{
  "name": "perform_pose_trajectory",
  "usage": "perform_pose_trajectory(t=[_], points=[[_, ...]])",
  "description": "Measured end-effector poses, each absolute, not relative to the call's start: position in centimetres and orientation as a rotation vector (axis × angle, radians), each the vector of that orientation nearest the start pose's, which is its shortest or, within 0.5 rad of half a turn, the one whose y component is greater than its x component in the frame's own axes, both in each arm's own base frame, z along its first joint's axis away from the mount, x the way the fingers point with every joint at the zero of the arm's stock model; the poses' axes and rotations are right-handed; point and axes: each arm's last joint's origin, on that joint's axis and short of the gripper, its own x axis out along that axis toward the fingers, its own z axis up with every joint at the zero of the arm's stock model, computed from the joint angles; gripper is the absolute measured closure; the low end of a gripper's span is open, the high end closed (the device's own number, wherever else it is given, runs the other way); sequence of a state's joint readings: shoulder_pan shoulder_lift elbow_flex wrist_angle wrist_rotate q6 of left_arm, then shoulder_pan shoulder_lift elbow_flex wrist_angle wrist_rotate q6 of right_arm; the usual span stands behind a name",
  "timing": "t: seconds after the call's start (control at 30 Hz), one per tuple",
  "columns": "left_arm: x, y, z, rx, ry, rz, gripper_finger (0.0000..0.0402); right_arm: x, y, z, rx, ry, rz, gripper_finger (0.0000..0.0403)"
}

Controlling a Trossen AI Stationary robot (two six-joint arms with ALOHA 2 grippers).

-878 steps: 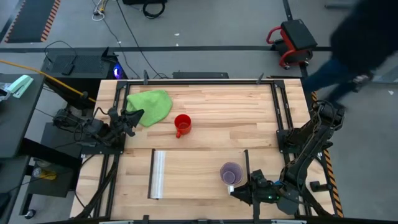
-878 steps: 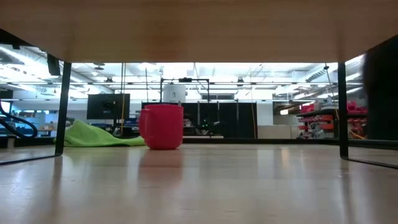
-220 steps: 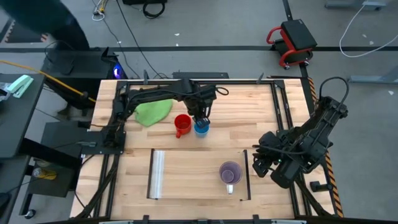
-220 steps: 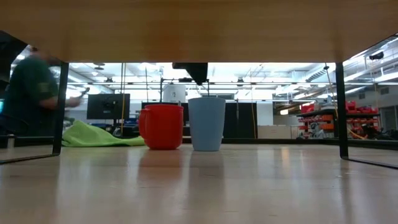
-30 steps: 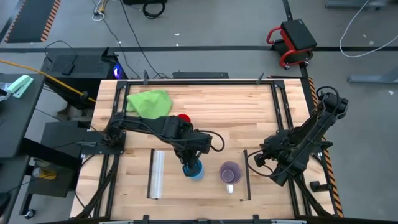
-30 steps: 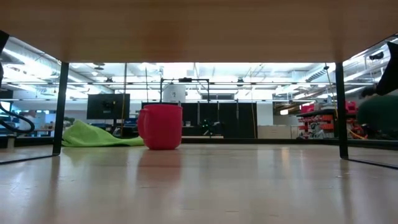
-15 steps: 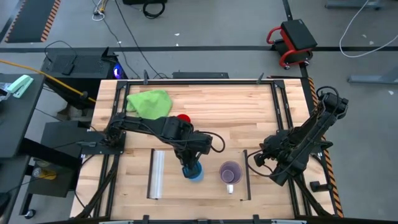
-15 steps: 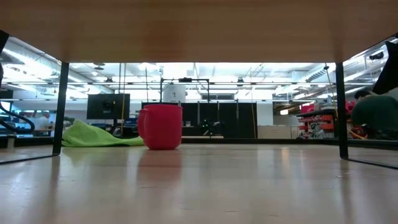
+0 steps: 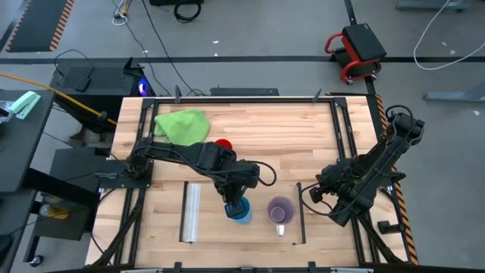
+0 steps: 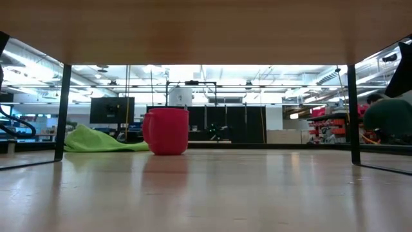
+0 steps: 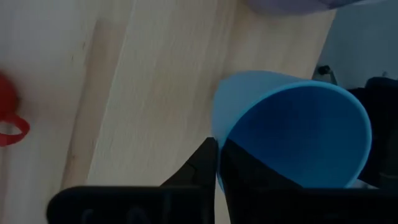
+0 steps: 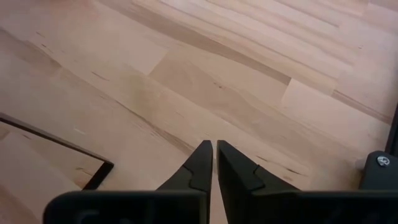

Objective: Stack small to large cups/mugs on shelf
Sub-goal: Put the blue cup on the shelf

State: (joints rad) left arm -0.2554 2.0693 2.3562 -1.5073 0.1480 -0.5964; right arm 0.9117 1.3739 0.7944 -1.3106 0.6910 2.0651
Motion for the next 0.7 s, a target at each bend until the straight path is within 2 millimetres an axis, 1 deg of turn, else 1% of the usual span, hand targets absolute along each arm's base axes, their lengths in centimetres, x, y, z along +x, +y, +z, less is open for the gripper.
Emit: perform_pose_trajectory(t=[0.17,0.37,0.57,0.7], points=[[38.32,-10.41,37.16,-0.428,1.28,0.046,0.0388,12.35,12.94,19.29,0.427,0.742,-0.965,0.0366],[37.81,-10.27,37.08,-0.367,1.296,0.123,0.0383,12.5,12.81,19.31,0.427,0.735,-0.972,0.0365],[37.77,-10.44,37.1,-0.361,1.293,0.118,0.0384,12.89,12.43,19.31,0.419,0.736,-0.99,0.0365],[38.29,-10.73,37.27,-0.389,1.249,0.071,0.0377,13.09,12.22,19.32,0.405,0.74,-0.994,0.0365]])
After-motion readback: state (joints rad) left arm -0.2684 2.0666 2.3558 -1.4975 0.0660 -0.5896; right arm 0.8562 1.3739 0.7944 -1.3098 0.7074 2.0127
